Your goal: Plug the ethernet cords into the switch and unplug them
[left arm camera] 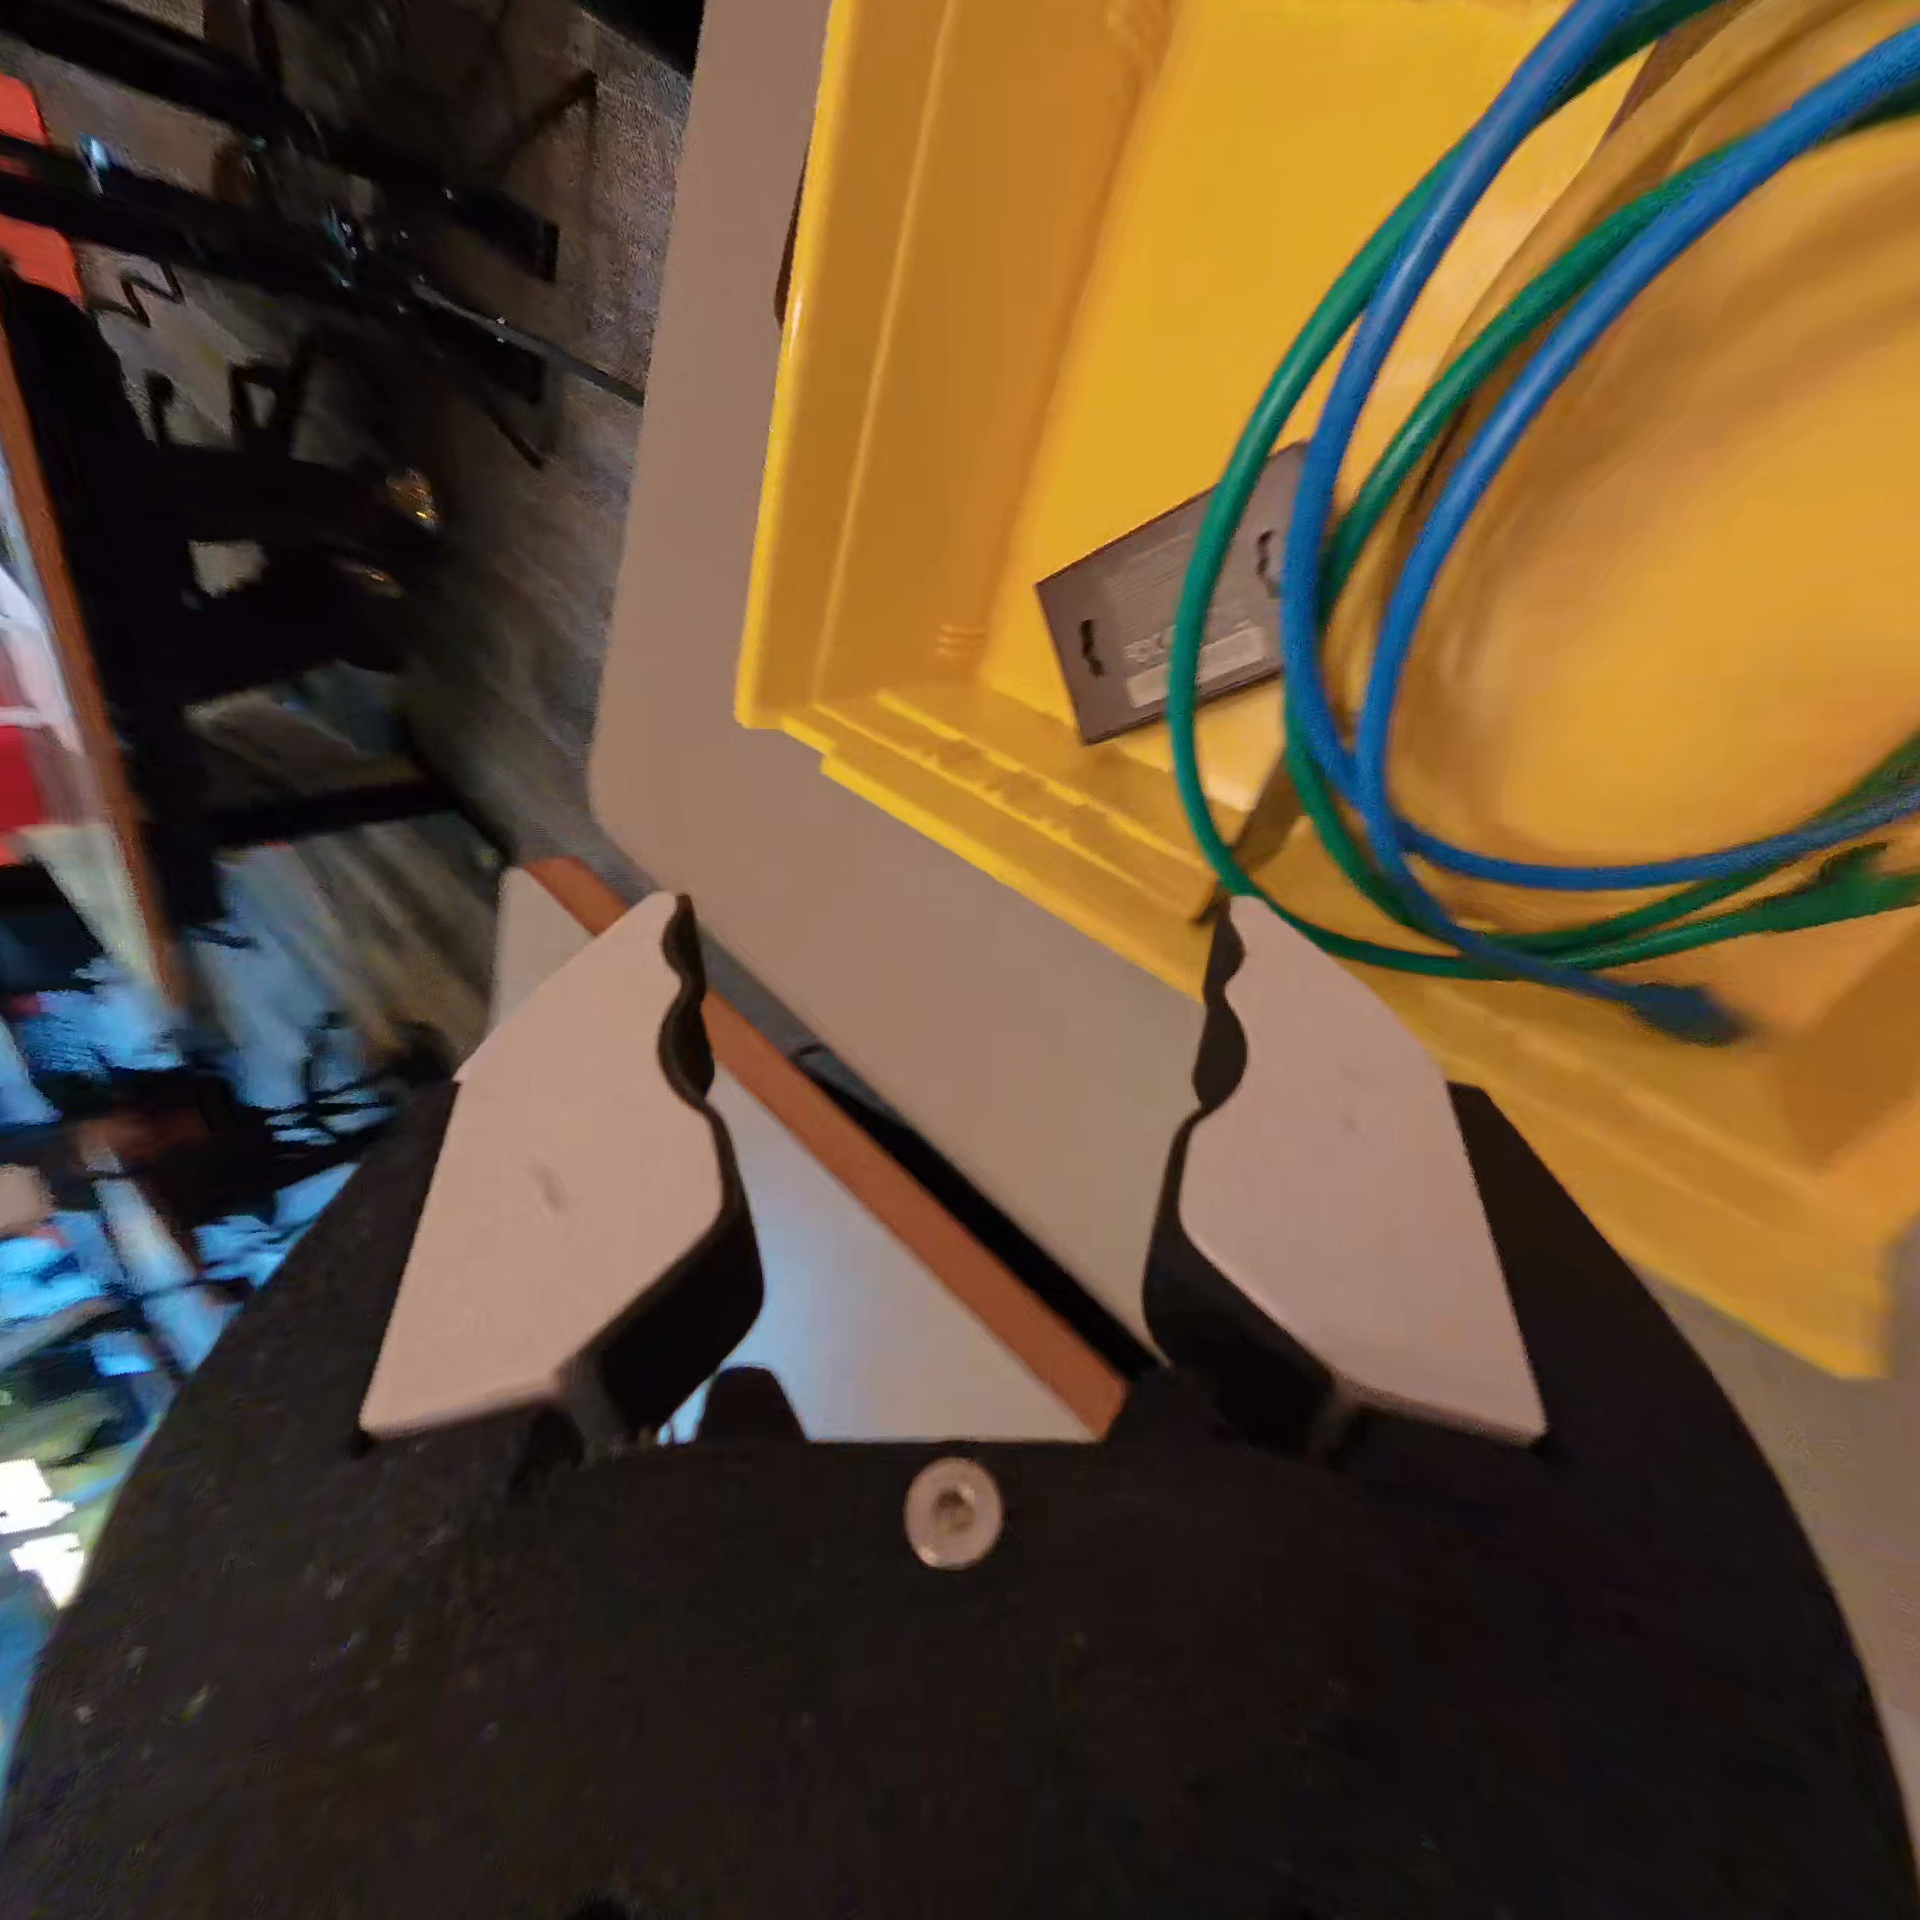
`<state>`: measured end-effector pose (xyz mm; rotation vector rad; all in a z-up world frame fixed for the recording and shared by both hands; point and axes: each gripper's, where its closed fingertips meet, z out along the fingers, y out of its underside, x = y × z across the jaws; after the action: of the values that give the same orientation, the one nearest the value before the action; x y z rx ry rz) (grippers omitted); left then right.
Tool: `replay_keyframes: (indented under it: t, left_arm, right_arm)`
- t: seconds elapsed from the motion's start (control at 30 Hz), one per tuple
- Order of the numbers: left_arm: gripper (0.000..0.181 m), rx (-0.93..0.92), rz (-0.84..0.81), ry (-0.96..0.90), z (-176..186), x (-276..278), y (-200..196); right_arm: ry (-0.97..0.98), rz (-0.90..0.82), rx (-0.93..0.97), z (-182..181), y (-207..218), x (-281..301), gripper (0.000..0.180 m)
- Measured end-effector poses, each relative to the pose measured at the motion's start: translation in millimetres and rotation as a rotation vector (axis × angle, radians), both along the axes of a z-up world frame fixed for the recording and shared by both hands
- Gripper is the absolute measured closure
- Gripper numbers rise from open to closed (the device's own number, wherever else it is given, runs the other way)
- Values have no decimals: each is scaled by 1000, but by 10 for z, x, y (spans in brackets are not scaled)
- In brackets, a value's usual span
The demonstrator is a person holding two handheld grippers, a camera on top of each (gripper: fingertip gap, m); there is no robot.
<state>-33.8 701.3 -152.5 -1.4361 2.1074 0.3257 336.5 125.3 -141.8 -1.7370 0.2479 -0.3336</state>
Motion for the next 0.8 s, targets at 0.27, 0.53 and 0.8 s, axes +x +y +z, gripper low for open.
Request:
replay_keyframes:
  t: [0.27, 0.53, 0.8]
  left_arm:
    - [90, 142, -338, 446, -466, 539, 234]
    - [123, 51, -471, 723, -956, 520, 186]
    - [135, -35, -483, 772, -1052, 435, 114]
  right_arm:
    - [22, 93, -29, -282, 253, -269, 78]
    - [132, 135, 16, -380, 269, -328, 78]
    - [158, 142, -14, -512, 305, -290, 78]
